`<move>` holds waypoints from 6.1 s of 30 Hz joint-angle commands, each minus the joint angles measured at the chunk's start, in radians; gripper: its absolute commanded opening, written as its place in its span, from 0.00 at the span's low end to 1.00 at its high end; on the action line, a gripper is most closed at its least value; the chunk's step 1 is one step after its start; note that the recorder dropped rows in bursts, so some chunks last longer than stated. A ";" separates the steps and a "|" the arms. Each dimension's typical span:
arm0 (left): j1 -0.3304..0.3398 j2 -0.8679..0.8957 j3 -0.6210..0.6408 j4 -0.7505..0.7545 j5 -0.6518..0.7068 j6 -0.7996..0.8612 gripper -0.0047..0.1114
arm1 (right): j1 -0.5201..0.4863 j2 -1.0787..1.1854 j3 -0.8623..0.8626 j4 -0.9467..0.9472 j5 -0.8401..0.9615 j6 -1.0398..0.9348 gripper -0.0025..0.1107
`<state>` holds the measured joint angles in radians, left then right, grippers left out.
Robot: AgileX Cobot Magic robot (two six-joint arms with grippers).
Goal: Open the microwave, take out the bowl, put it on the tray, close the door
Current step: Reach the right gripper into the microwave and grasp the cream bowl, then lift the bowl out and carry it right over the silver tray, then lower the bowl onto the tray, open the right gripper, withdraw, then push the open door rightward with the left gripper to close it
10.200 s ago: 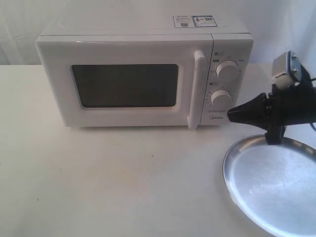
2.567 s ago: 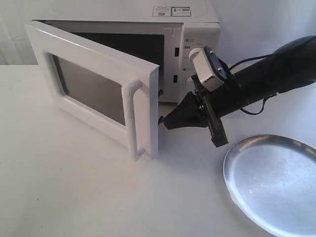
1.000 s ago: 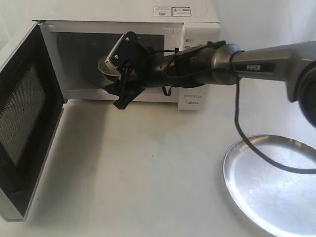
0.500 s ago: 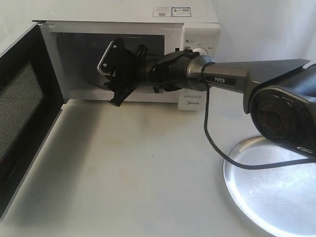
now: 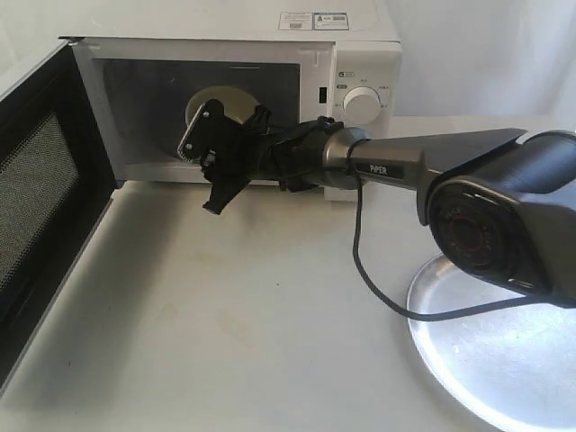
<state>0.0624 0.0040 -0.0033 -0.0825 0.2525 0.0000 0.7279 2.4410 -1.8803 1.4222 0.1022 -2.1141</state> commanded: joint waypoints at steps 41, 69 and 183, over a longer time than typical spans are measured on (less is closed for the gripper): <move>-0.005 -0.004 0.003 -0.007 0.000 0.000 0.04 | 0.154 -0.900 1.356 0.322 -0.676 0.108 0.02; -0.005 -0.004 0.003 0.036 -0.017 0.034 0.04 | 0.160 -1.234 1.354 -0.691 -0.791 1.243 0.02; -0.405 1.997 -1.537 -1.662 0.121 1.745 0.04 | 0.160 -2.030 1.696 -0.847 -0.313 1.448 0.02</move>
<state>-0.3493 1.9884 -1.5014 -1.7073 0.4591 1.7524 0.8877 0.4151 -0.1876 0.5770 -0.1986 -0.6713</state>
